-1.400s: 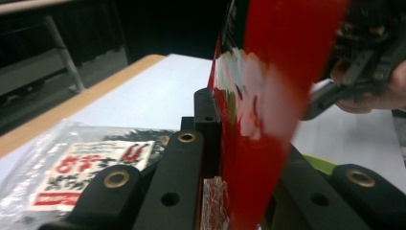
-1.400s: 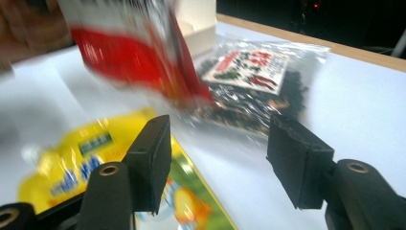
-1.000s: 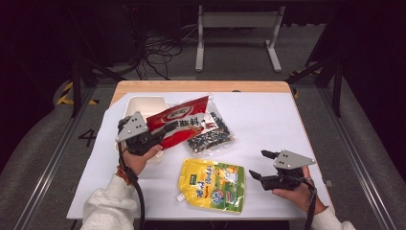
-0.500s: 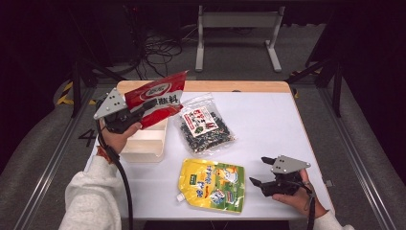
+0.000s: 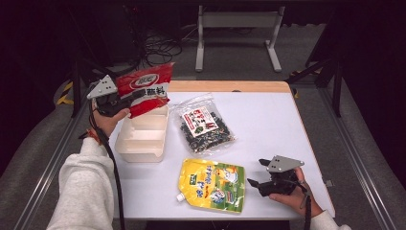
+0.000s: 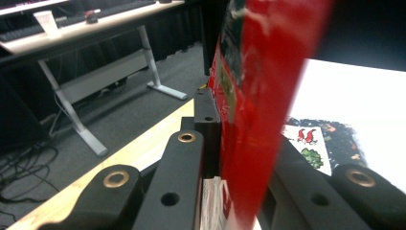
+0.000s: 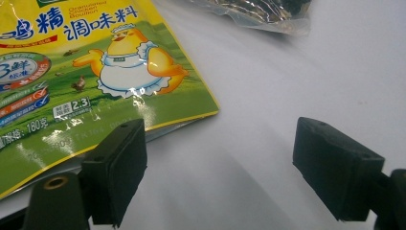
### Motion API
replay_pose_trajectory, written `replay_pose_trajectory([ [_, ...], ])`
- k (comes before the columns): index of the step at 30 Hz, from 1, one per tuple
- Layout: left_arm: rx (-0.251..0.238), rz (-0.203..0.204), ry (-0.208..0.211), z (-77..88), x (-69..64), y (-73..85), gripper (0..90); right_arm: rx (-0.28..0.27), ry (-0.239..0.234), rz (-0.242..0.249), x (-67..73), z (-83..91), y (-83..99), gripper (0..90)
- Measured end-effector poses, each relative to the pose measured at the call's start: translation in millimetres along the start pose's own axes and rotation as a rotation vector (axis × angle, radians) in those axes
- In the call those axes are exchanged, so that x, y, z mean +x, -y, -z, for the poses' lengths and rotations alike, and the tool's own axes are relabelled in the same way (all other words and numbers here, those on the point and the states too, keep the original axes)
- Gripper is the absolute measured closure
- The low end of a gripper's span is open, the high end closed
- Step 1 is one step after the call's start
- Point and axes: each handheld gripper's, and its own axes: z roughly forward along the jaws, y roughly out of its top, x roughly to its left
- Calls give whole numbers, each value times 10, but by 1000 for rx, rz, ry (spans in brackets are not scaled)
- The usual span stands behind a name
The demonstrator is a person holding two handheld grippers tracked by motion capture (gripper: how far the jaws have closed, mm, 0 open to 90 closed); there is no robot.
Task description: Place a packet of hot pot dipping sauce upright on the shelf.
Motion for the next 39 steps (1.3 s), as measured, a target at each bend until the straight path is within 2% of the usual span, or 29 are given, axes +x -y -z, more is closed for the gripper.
replay_pose_trajectory([
  [6,35,-7,27,-130,124,119,863,5,15,-14,-8,8,10,199],
  [12,81,-12,25,-266,238,226,863,20,22,-31,22,-11,38,200],
  [15,78,-8,29,-280,265,243,863,23,23,-34,30,-11,45,200],
  [18,100,-29,25,-313,303,243,862,25,23,-52,38,-6,74,200],
  [20,98,-26,30,-319,317,241,862,27,25,-54,39,-7,80,200],
  [22,98,-41,29,-335,343,226,862,34,24,-58,48,-9,96,200],
  [26,104,-59,60,-410,378,216,862,38,29,-68,72,-2,115,204],
  [29,101,-61,68,-451,390,244,861,42,29,-70,77,-8,124,204],
  [34,98,-53,75,-451,450,330,861,44,27,-72,81,-12,129,205],
  [38,122,-54,74,-415,477,350,862,42,24,-73,83,-8,127,205],
  [39,140,-57,69,-406,479,350,862,39,19,-72,84,-5,124,205],
])
